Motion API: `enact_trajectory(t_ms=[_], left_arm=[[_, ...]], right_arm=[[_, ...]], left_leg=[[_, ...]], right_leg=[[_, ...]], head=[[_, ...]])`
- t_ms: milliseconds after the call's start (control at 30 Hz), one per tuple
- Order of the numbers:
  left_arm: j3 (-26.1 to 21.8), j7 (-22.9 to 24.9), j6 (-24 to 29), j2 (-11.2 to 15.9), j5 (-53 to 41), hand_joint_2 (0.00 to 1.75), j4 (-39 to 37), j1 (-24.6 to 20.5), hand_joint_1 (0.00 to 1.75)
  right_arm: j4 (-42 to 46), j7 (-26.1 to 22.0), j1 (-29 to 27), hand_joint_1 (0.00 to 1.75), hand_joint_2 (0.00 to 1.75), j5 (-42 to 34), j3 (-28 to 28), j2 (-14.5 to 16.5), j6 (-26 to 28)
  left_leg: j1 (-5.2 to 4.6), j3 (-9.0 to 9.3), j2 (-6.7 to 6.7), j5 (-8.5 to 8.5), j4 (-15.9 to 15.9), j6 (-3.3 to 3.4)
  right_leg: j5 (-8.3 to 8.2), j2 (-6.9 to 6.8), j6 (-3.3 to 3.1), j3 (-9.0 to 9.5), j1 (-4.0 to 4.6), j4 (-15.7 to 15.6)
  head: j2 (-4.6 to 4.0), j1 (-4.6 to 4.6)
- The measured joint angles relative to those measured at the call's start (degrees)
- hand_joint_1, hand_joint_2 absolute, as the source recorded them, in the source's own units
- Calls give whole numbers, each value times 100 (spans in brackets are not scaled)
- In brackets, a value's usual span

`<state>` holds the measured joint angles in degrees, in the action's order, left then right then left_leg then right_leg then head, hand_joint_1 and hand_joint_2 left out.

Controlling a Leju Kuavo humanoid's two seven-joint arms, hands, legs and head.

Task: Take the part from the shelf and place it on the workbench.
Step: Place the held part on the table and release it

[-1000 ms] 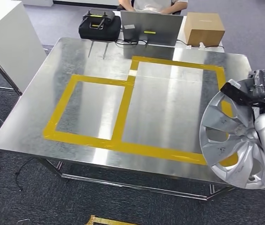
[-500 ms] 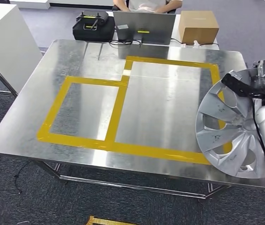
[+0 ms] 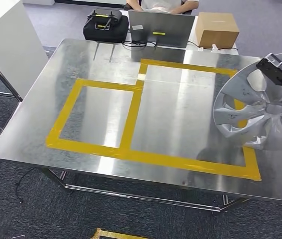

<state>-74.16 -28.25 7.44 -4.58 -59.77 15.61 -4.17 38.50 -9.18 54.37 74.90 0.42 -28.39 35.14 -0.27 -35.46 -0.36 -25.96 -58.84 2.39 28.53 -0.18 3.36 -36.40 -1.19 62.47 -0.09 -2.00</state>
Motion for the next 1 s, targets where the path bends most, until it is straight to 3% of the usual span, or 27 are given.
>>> enact_trajectory(t_ms=[67,167,200,267,333,367,400,467,533,600,667,733,833,867,900,933,1000], left_arm=[[-34,-60,15,21,67,175,0,-11,0],[-102,-132,51,50,140,175,3,-17,0],[-114,-146,70,63,155,175,5,-19,0],[-129,-155,123,86,181,175,10,-23,0],[-150,-153,166,96,202,175,13,-19,0],[-159,-151,176,97,203,175,13,-14,0],[-167,-150,183,98,200,175,14,-11,0],[-181,-150,198,101,172,175,17,-10,0],[-195,-150,212,102,135,87,25,-12,0],[-205,-146,229,96,112,0,34,-11,0],[-209,-127,264,83,97,0,46,-7,0],[-210,-78,306,65,62,0,69,-8,0],[-210,-11,327,38,8,0,100,-9,0],[-210,3,326,31,-1,0,107,-8,0],[-210,15,321,25,-7,0,112,-9,0],[-210,22,308,18,-8,0,116,-10,0],[-210,27,273,4,-11,0,126,-12,0]], right_arm=[[21,-118,54,175,175,-99,-18,6,-41],[55,-475,72,175,175,-421,-53,31,-117],[72,-596,73,175,175,-545,-69,50,-139],[97,-750,73,175,175,-711,-104,104,-165],[102,-795,69,87,87,-753,-126,162,-173],[102,-801,68,44,44,-755,-132,187,-180],[102,-802,66,0,0,-757,-133,206,-192],[102,-819,55,0,0,-795,-134,233,-226],[102,-844,40,0,0,-853,-140,248,-254],[101,-862,30,0,0,-888,-150,263,-288],[100,-879,15,0,0,-904,-154,274,-341],[100,-890,9,0,0,-906,-154,281,-391],[86,-917,5,0,0,-902,-152,301,-435],[76,-946,-9,0,0,-911,-149,313,-444],[67,-989,-21,0,0,-930,-145,325,-454],[62,-1037,-26,0,0,-956,-139,336,-469],[63,-1124,-18,0,0,-1024,-133,355,-523]], left_leg=[[-18,-22,-7,0,-18,-45],[-14,-28,-8,-19,-48,-116],[-10,-53,-6,-82,-127,-148],[4,-271,-1,-380,-641,-216],[16,-621,1,-705,-1403,-254],[19,-735,1,-759,-1634,-258],[20,-759,1,-711,-1675,-253],[20,-508,1,-332,-1113,-218],[12,-155,-3,-23,-350,-175],[-1,-29,-8,9,-56,-151],[3,-27,-7,16,-15,-106],[21,-18,-4,41,25,-39],[22,-18,-2,45,39,13],[19,-16,-3,42,38,17],[18,-14,-3,41,36,18],[19,-10,-4,38,34,18],[17,-4,-10,25,25,4]], right_leg=[[-84,-1,-28,220,18,-413],[-81,9,-110,257,23,-447],[-87,6,-144,268,15,-455],[-93,0,-200,286,3,-465],[-90,0,-223,288,4,-464],[-89,2,-227,291,6,-463],[-87,4,-228,296,6,-462],[-77,9,-222,317,7,-461],[-59,13,-194,322,23,-453],[-57,16,-147,304,37,-456],[-50,14,-86,284,27,-470],[98,11,-36,174,16,-281],[571,12,4,-318,12,751],[644,12,15,-472,12,1047],[609,11,24,-543,11,1151],[467,10,26,-505,8,1024],[56,3,23,-174,2,276]], head=[[0,5],[0,10],[0,19],[0,33],[0,38],[0,38],[0,39],[0,39],[0,35],[0,32],[0,31],[0,14],[0,-2],[0,-2],[0,-3],[0,-2],[0,-2]])
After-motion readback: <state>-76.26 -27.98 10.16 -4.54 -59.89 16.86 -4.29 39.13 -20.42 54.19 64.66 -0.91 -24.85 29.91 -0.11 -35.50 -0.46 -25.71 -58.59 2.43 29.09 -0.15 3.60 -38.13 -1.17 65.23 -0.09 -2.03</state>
